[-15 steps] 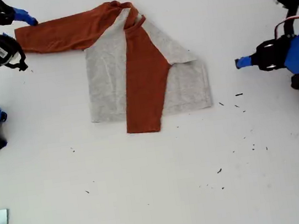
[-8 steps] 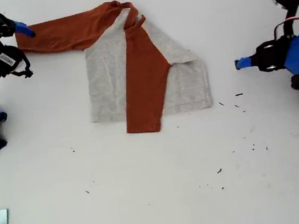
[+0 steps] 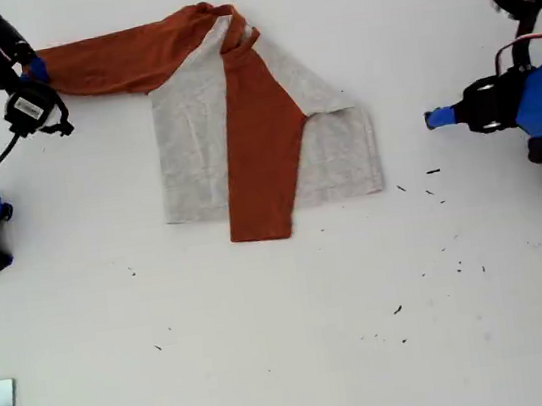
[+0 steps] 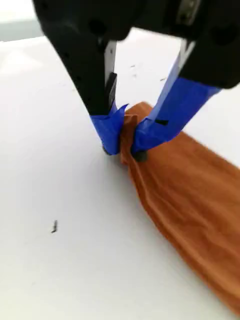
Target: Fold t shirt
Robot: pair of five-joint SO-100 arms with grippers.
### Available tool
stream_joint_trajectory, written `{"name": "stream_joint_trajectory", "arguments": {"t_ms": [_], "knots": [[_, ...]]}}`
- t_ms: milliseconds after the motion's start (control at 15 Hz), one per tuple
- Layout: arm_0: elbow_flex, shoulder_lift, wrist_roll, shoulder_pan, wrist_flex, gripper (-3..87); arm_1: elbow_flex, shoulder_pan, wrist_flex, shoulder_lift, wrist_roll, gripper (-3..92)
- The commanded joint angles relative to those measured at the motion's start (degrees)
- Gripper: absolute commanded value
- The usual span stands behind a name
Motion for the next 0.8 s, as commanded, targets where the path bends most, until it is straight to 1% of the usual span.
{"name": "stream_joint_trajectory", "arguments": {"t_ms": [0,67,133,200,267,400,467,533,600,667,733], "knots": [[-11.07,5.45,-1.58,4.75,6.42,-0.4,3.52,-0.44,0.26,0.97,0.70,3.5],[-14.50,7.38,-2.55,7.03,9.05,-0.4,3.52,-0.44,0.35,0.97,0.79,3.5],[-15.91,10.20,-4.04,9.67,9.76,-0.4,3.52,-0.44,0.35,0.97,0.88,3.5],[-16.61,12.48,-5.45,12.74,9.58,-0.4,3.52,-0.44,0.35,0.97,0.88,3.5],[-17.23,14.15,-6.59,17.67,7.65,-0.4,3.52,-0.35,0.35,0.97,0.88,3.5],[-25.14,8.79,-10.63,34.54,1.93,-0.4,3.52,0.09,0.35,0.97,0.88,3.5],[-34.10,0.79,-11.43,42.36,0.18,-0.4,3.60,0.35,0.35,0.97,0.97,3.5],[-47.46,-10.46,-8.35,48.60,0.79,-0.2,3.60,0.44,0.26,0.97,0.97,3.5],[-61.79,-21.18,-5.80,52.56,3.96,18.9,3.60,0.53,0.26,0.97,1.14,3.5],[-72.69,-28.12,-5.80,53.96,9.49,30.8,3.60,0.35,0.44,0.97,1.32,3.5],[-71.37,-26.81,-6.33,53.53,10.55,20.9,3.60,0.09,0.53,0.97,1.49,3.5]]}}
